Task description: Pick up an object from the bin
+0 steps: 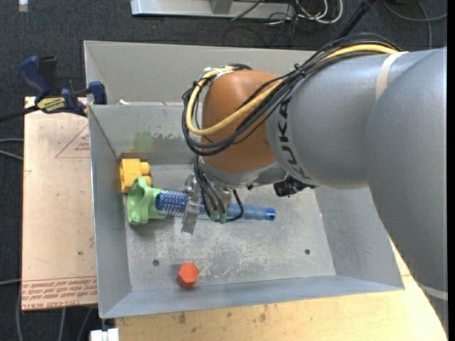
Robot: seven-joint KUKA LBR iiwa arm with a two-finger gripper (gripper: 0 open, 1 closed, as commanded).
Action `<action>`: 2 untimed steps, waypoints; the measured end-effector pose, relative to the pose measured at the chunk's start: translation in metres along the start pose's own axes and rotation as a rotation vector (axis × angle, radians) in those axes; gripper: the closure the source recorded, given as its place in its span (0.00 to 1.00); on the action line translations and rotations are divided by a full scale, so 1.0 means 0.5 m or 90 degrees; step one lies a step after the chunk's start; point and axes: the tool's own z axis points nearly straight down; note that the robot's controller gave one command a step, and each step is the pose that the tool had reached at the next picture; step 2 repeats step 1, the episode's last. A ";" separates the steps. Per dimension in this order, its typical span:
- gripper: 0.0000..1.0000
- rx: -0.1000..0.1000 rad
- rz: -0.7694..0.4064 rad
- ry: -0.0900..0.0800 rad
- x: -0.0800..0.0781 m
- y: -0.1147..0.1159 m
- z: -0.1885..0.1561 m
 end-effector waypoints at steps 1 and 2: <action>1.00 0.000 0.001 -0.001 0.002 0.006 -0.238; 1.00 0.000 0.001 -0.001 0.002 0.006 -0.238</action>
Offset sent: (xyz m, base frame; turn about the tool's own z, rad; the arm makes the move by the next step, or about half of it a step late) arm -0.0024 0.0011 0.1149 0.0057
